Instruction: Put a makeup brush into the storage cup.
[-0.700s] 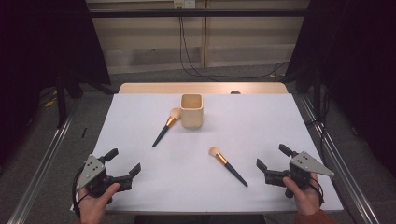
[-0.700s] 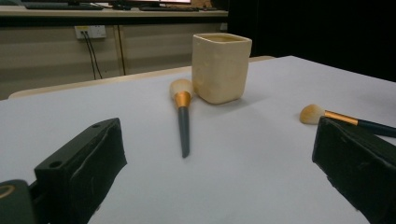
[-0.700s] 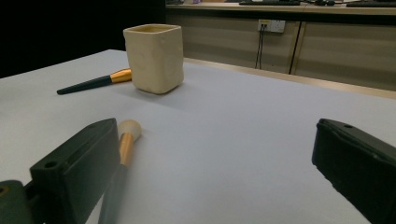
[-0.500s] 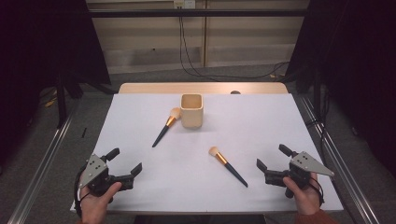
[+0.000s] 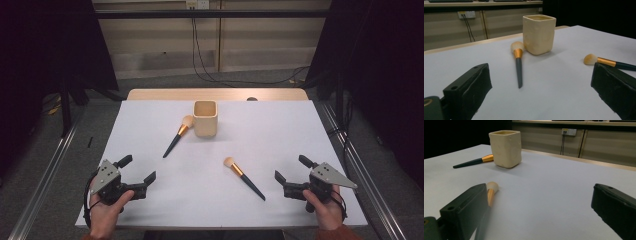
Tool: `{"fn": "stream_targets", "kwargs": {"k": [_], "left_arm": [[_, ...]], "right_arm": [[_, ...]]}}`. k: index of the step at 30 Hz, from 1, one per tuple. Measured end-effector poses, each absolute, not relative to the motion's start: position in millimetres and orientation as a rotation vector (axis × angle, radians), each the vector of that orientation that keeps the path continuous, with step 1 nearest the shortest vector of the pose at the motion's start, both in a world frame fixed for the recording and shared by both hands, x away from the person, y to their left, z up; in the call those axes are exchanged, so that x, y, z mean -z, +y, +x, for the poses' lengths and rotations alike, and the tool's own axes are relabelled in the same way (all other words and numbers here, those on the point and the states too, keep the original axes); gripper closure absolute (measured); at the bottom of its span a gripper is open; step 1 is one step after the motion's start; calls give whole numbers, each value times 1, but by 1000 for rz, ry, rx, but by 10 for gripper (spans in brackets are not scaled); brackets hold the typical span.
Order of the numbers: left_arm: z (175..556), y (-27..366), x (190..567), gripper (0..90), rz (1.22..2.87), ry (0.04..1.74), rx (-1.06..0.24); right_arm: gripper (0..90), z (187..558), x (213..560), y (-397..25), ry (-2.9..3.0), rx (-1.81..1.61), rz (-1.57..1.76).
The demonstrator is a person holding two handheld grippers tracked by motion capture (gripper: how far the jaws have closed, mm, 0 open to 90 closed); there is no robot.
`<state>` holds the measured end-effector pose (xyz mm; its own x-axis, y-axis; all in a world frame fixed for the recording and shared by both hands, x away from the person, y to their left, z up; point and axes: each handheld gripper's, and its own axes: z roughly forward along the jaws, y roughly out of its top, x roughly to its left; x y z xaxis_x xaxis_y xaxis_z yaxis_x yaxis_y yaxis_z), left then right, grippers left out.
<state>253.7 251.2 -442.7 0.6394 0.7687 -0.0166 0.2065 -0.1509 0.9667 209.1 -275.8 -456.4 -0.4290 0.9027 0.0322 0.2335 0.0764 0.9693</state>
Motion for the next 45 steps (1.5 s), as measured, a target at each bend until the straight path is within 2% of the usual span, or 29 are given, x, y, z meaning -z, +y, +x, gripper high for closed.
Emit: {"fn": "stream_targets", "kwargs": {"k": [12,13,18,32,45], "left_arm": [[278,241,433,28,1713,789,-581],[283,239,430,33,1712,808,-543],[293,234,423,32,1739,792,-590],[311,220,423,32,1819,798,-573],[335,215,429,31,1800,810,-552]], "right_arm": [[3,208,458,-275,1752,-1390,1123],[3,208,457,-274,1750,-1394,1123],[4,207,457,-273,1758,-1392,1119],[3,206,457,-272,1756,-1392,1119],[4,207,459,-272,1766,-1397,1127]]}}
